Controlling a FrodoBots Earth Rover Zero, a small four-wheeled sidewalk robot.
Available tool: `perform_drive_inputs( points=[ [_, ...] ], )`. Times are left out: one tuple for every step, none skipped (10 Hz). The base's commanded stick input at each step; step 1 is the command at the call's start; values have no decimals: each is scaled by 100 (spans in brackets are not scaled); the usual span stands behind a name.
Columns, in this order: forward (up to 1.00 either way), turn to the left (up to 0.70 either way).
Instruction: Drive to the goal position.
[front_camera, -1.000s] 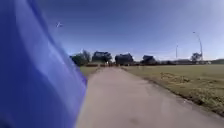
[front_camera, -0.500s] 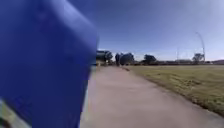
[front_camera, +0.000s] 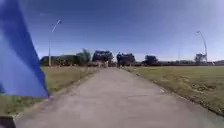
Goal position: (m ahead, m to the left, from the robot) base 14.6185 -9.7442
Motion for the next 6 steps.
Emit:
perform_drive_inputs(
  points=[
    [100, 0],
    [100, 0],
    [100, 0],
    [100, 0],
    [100, 0],
    [100, 0]
  ],
)
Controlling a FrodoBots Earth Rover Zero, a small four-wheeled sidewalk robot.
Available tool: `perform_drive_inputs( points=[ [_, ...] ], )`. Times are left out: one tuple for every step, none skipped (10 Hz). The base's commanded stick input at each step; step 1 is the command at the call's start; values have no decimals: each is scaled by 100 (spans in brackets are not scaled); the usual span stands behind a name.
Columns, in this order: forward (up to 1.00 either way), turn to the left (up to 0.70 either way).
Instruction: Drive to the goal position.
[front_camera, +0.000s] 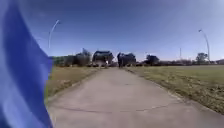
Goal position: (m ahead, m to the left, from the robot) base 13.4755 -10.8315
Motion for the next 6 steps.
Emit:
perform_drive_inputs(
  points=[
    [100, 0],
    [100, 0],
    [100, 0],
    [100, 0],
    [100, 0],
    [100, 0]
  ],
)
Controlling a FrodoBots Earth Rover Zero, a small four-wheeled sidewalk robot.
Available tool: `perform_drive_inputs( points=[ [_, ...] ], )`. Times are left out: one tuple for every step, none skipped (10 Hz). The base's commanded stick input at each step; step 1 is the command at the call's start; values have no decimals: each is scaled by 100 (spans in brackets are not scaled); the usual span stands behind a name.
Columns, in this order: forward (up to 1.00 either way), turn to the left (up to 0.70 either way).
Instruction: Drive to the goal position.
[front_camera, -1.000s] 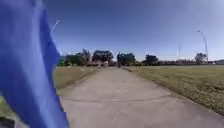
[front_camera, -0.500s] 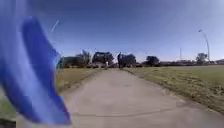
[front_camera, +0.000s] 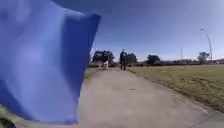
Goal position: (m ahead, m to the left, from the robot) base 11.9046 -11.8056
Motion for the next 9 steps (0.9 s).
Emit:
perform_drive_inputs(
  points=[
    [100, 0],
    [100, 0],
    [100, -15],
    [100, -33],
    [100, -28],
    [100, -9],
    [100, 0],
    [100, 0],
    [100, 0]
  ],
)
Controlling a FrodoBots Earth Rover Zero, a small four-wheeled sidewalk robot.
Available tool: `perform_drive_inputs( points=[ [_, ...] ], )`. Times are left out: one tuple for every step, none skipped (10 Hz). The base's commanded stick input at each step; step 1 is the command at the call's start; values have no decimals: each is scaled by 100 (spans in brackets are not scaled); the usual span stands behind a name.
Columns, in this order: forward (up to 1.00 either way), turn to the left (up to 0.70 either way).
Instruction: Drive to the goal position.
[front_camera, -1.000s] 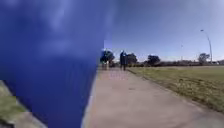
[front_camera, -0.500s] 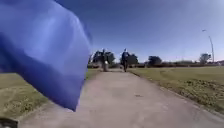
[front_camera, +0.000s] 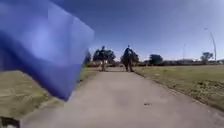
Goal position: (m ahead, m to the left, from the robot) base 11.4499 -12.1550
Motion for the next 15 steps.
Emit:
perform_drive_inputs(
  points=[
    [100, 0],
    [100, 0],
    [100, 0],
    [100, 0],
    [100, 0],
    [100, 0],
    [100, 0],
    [100, 0],
    [100, 0],
    [100, 0],
    [100, 0],
    [100, 0],
    [100, 0],
    [100, 0],
    [100, 0]
  ],
)
